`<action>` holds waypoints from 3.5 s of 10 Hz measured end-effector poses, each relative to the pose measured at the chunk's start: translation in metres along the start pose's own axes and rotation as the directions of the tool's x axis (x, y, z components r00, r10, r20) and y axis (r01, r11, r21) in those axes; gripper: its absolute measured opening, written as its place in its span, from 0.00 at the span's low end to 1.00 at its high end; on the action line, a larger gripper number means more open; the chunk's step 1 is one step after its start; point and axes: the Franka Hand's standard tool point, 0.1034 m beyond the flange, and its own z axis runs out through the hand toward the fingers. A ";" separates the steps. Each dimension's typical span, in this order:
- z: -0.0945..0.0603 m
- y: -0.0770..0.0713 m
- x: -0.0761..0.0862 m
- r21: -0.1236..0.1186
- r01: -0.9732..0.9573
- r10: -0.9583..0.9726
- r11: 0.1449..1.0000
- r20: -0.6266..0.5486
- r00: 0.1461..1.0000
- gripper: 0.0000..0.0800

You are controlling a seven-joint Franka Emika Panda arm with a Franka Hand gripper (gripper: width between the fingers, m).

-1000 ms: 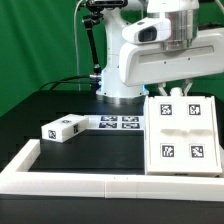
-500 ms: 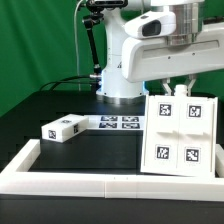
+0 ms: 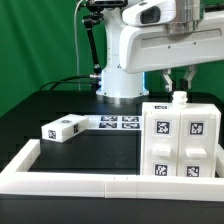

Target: Assemble cabinet

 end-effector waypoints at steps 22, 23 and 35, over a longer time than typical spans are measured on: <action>0.073 0.140 -0.182 -0.016 -0.722 0.718 0.692 -0.084 0.691 1.00; 0.073 0.139 -0.181 -0.014 -0.718 0.714 0.696 -0.083 0.695 1.00; 0.106 0.196 -0.227 -0.072 -0.584 0.575 0.808 -0.118 0.810 1.00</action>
Offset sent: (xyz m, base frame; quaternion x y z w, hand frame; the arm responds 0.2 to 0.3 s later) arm -0.0438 -0.0086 -0.0472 -0.0242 0.0122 -0.0067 0.9996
